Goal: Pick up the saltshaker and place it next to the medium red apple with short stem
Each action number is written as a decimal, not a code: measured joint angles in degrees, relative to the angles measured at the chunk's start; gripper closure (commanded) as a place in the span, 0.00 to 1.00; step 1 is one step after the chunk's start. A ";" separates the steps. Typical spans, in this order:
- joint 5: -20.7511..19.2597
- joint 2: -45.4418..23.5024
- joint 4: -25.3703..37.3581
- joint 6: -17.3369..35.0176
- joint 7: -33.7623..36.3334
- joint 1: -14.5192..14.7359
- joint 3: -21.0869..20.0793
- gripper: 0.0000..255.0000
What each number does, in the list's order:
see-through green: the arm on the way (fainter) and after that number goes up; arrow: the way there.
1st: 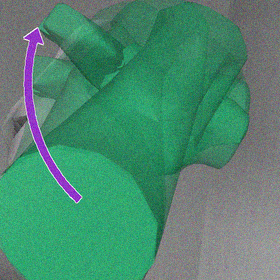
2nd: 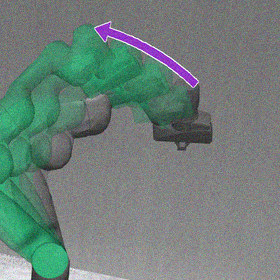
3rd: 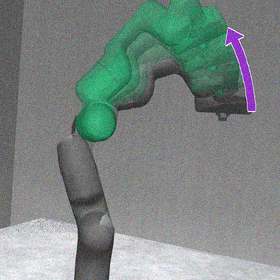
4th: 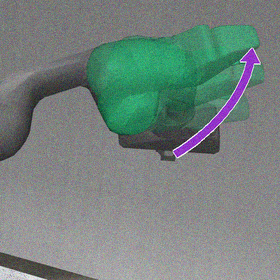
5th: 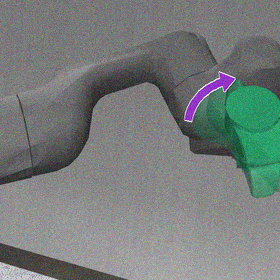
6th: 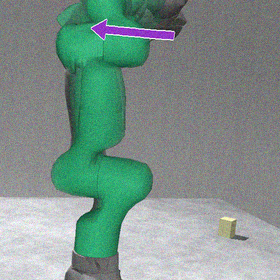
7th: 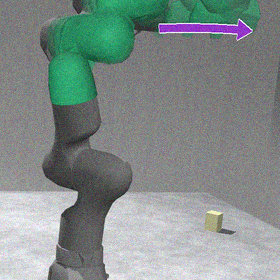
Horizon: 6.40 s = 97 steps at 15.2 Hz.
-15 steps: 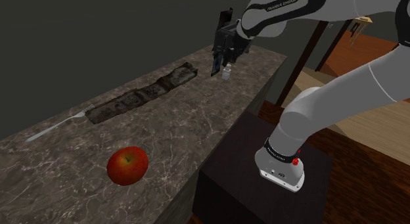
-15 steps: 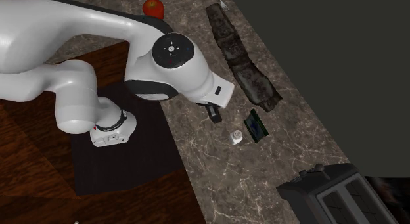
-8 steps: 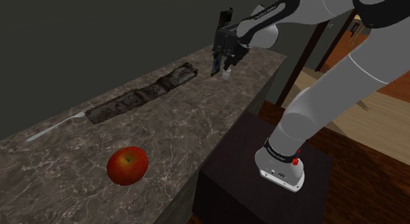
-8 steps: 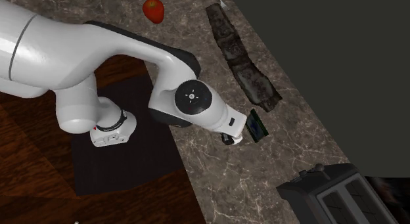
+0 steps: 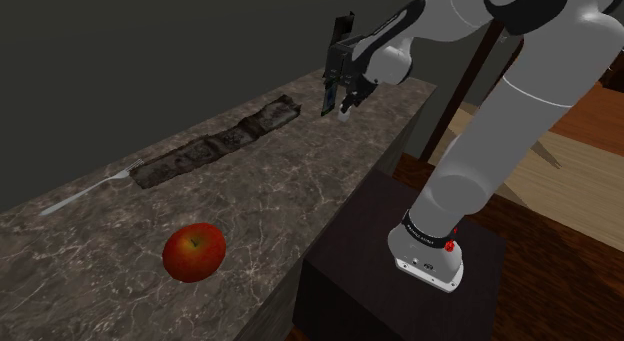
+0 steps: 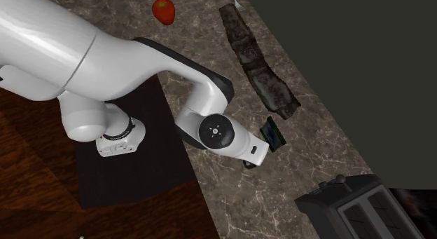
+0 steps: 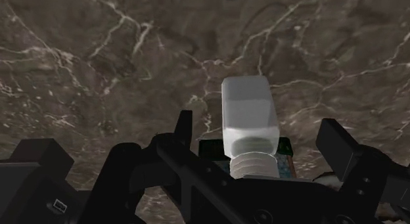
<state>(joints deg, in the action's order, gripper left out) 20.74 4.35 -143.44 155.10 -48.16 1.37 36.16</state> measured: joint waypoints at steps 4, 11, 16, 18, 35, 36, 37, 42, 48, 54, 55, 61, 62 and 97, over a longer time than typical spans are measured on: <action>7.34 -4.26 0.91 1.82 -5.42 1.35 0.20 0.00; 8.71 -5.03 1.26 1.99 -6.38 1.44 0.10 1.00; 8.71 -5.02 1.27 1.99 -6.38 1.44 0.09 1.00; 8.70 -5.02 1.29 1.97 -6.38 1.44 0.09 1.00; -8.73 4.68 3.03 -6.08 7.86 -1.58 -1.26 1.00; -9.52 5.23 3.33 -6.81 8.55 -1.84 -1.49 1.00; -10.34 5.81 3.83 -7.74 9.24 -2.13 -1.71 1.00; -13.53 8.53 5.28 -11.39 12.07 -3.31 -2.91 1.00; -16.07 11.05 7.95 -16.17 14.63 -4.28 -4.22 1.00; -17.66 12.95 10.97 -20.83 16.41 -4.90 -5.25 1.00; -17.90 13.24 11.46 -21.56 16.82 -4.95 -5.51 1.00; -20.90 18.41 8.54 -23.21 22.99 -5.54 -10.25 1.00; -21.58 19.90 7.14 -23.22 24.79 -5.68 -11.71 1.00; -19.77 22.89 4.22 -23.56 80.44 4.56 -59.17 1.00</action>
<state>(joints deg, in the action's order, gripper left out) 0.97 27.23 -139.22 131.54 32.28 5.93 -23.01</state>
